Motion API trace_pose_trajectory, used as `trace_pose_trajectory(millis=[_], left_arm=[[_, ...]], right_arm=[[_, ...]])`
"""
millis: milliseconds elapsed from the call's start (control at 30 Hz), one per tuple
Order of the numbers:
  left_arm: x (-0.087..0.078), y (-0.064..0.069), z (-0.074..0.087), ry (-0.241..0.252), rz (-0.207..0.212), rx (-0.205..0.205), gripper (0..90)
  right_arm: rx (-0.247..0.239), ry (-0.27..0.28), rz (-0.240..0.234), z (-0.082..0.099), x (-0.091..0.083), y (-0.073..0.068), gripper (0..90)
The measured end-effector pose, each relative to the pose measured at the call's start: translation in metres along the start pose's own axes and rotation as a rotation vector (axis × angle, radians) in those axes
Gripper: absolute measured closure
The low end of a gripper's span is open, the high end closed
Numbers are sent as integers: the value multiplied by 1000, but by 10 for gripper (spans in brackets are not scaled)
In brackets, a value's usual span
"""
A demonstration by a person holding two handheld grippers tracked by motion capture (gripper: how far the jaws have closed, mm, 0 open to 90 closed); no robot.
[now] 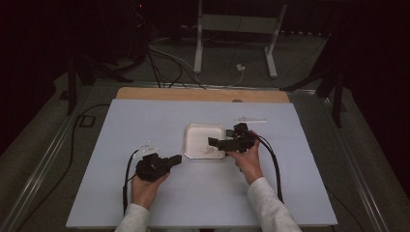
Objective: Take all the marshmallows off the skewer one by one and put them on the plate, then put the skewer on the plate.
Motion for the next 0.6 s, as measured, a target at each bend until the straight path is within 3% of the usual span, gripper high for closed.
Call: trace_pose_trajectory(millis=[200,600], left_arm=[[0,-1,-8,3,2,-11,900],[7,-1,-26,14,-6,-50,900]], right_arm=[[-57,9,3,3,-10,-6,0],[-95,38,24,14,-41,1,0]])
Point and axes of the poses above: each handheld gripper's, and its own axes: x roughly forward along the jaws, z roughly out of its underside, y roughly to its right, the point moved 10 cm from there along x, roughly forward along the jaws, and after that the axes turned 5 degrees about -z, right-handed, at the moved point
